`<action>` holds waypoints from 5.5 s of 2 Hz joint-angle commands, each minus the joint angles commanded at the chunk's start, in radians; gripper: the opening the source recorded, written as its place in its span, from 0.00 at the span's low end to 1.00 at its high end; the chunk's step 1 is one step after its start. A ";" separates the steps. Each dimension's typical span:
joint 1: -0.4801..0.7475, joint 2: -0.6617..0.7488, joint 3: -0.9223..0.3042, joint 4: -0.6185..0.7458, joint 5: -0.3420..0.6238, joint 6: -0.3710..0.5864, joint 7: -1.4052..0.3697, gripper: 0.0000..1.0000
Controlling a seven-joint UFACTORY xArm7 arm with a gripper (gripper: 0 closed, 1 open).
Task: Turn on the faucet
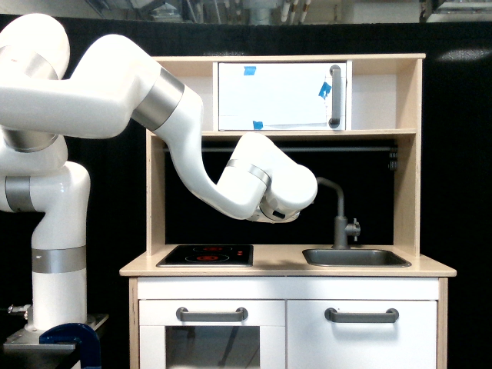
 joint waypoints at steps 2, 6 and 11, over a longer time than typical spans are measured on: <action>-0.023 -0.049 0.098 0.029 -0.041 -0.004 0.120 1.00; 0.302 -0.176 0.190 -0.018 -0.064 -0.414 0.282 1.00; 0.651 -0.331 0.066 0.384 -0.308 -0.365 0.452 1.00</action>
